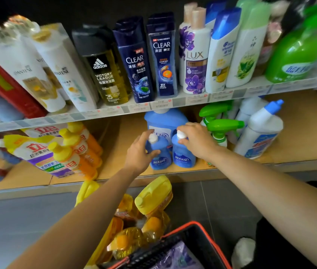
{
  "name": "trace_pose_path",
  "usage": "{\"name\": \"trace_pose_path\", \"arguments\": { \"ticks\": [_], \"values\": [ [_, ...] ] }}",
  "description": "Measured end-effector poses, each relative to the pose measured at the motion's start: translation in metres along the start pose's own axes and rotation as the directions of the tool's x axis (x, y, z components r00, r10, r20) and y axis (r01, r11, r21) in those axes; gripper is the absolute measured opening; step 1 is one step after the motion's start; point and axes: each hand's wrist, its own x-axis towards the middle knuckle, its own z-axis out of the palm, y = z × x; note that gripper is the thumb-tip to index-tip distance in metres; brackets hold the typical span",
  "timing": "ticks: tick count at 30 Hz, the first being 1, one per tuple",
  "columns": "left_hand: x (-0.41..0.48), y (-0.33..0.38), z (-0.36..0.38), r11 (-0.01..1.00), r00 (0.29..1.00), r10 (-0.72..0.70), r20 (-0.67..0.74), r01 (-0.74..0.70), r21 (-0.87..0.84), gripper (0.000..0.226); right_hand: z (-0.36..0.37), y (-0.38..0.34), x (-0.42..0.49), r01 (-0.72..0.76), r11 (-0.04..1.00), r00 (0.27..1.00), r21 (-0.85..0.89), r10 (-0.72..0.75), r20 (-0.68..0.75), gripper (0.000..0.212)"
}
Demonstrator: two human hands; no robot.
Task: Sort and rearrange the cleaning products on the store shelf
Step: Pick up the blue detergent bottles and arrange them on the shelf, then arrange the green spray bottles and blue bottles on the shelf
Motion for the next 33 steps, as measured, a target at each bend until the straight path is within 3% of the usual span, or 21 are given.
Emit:
{"name": "trace_pose_path", "arguments": {
  "ticks": [5,8,11,15,21,24,27,33],
  "values": [
    [-0.008,0.002,-0.002,0.977,0.989,-0.145,0.012,0.145,-0.159,0.084,-0.008,0.004,-0.007,0.004,0.998,1.0,0.064,-0.004,-0.004,0.032],
    [-0.017,-0.001,-0.006,0.969,0.981,-0.187,0.05,0.193,-0.155,0.084,-0.027,0.014,-0.013,0.04,0.996,0.989,-0.078,-0.05,-0.136,0.03],
    [-0.027,-0.004,-0.012,0.974,0.974,-0.212,0.076,0.218,-0.068,0.075,-0.05,0.033,-0.017,-0.092,0.958,0.97,-0.271,0.025,-0.241,0.039],
    [-0.042,-0.004,-0.023,0.978,0.966,-0.208,0.154,0.208,0.015,0.035,-0.061,0.061,-0.029,-0.227,0.933,0.972,-0.28,0.233,-0.014,0.058],
    [-0.069,0.028,-0.04,0.998,0.927,-0.033,0.373,0.051,-0.039,0.021,-0.079,0.052,-0.042,-0.148,0.95,0.983,-0.276,0.172,0.066,0.061],
    [-0.083,0.047,-0.046,0.991,0.902,0.058,0.427,0.0,-0.134,0.017,-0.104,0.039,-0.053,-0.095,0.983,0.994,-0.157,0.102,0.038,0.056],
    [-0.098,0.062,-0.05,0.973,0.895,0.093,0.437,0.012,-0.23,0.024,-0.127,0.025,-0.073,-0.014,0.995,0.999,0.102,0.009,0.052,0.042],
    [-0.134,0.087,-0.053,0.923,0.85,0.074,0.522,0.139,-0.358,0.09,-0.145,-0.021,-0.109,0.014,0.837,0.991,0.548,-0.086,0.107,0.037]
  ]
}}
